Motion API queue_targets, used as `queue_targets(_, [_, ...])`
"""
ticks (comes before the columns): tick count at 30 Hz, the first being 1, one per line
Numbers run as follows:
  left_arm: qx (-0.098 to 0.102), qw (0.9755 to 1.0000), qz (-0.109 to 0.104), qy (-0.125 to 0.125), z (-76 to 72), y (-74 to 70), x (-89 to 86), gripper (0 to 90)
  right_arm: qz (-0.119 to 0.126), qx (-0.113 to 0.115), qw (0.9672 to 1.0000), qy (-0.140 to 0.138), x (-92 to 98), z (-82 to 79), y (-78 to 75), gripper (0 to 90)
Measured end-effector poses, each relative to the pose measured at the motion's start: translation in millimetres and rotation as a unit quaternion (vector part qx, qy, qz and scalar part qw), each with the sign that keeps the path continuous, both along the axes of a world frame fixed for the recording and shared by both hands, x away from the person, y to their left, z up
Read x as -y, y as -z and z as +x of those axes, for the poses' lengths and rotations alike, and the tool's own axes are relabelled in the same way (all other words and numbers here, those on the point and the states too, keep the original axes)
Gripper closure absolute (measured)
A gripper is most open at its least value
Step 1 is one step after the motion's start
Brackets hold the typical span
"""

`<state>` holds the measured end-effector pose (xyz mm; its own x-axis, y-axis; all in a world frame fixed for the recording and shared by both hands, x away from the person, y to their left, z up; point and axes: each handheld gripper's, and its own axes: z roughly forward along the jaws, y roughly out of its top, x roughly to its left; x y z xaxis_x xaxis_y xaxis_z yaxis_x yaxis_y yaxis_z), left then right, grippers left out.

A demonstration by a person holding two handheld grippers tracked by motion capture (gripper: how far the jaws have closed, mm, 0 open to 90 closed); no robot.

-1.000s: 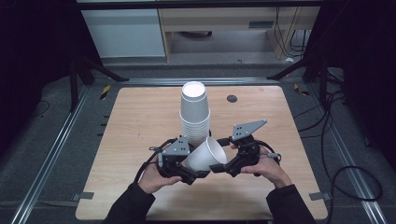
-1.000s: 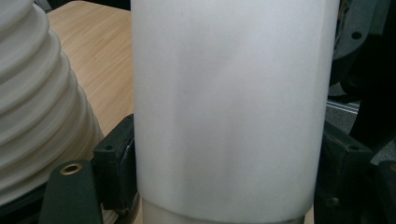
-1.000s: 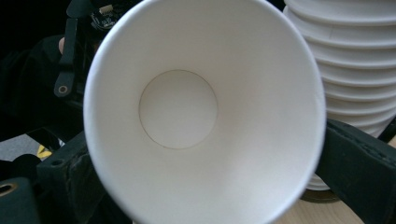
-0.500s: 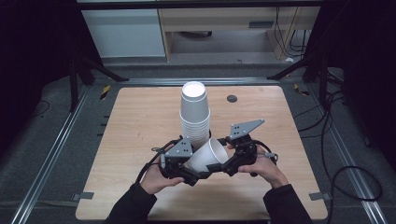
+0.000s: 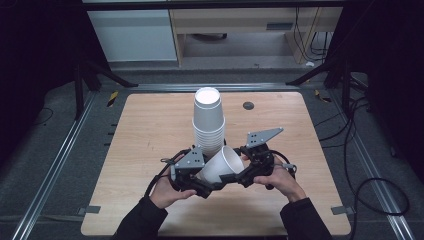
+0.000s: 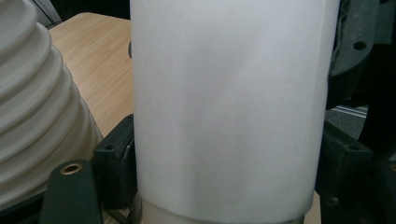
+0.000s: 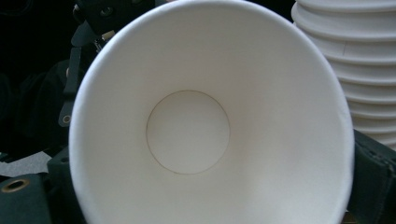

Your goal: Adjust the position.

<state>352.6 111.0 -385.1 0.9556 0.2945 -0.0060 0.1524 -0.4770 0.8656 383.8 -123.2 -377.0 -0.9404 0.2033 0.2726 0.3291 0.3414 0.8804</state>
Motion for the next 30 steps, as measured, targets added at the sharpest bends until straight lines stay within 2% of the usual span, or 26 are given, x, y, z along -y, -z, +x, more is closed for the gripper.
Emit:
queue_targets(13, [-0.007, 1.0, -0.003, 0.004, 1.8, 0.1, 0.5, 21.1, 0.002, 0.002, 1.0, 0.003, 2.7, -1.5, -1.9, 10.8])
queue_targets(19, [-0.015, 0.9999, -0.008, -0.004, 2.9, 0.1, -1.1, 18.9, 0.001, 0.006, 1.0, 0.008, 3.0, -1.4, -4.7, 10.6])
queue_targets(26, [-0.025, 0.999, 0.007, -0.037, 2.3, 5.7, -16.4, 15.2, 0.004, 0.016, 0.9995, 0.028, 14.8, -0.2, -14.9, 10.1])
queue_targets(28, [-0.03, 0.9983, 0.007, -0.049, 1.1, 8.0, -24.4, 15.2, -0.013, 0.024, 0.9987, 0.044, 21.2, -0.8, -19.4, 10.0])
queue_targets(29, [-0.036, 0.9973, 0.007, -0.064, -0.4, 10.6, -33.9, 15.3, -0.016, 0.025, 0.9984, 0.049, 23.5, -0.8, -20.5, 10.0])
queue_targets(30, [-0.036, 0.9973, 0.007, -0.064, -0.4, 10.6, -33.9, 15.2, -0.016, 0.025, 0.9984, 0.049, 23.5, -0.8, -20.5, 10.0])
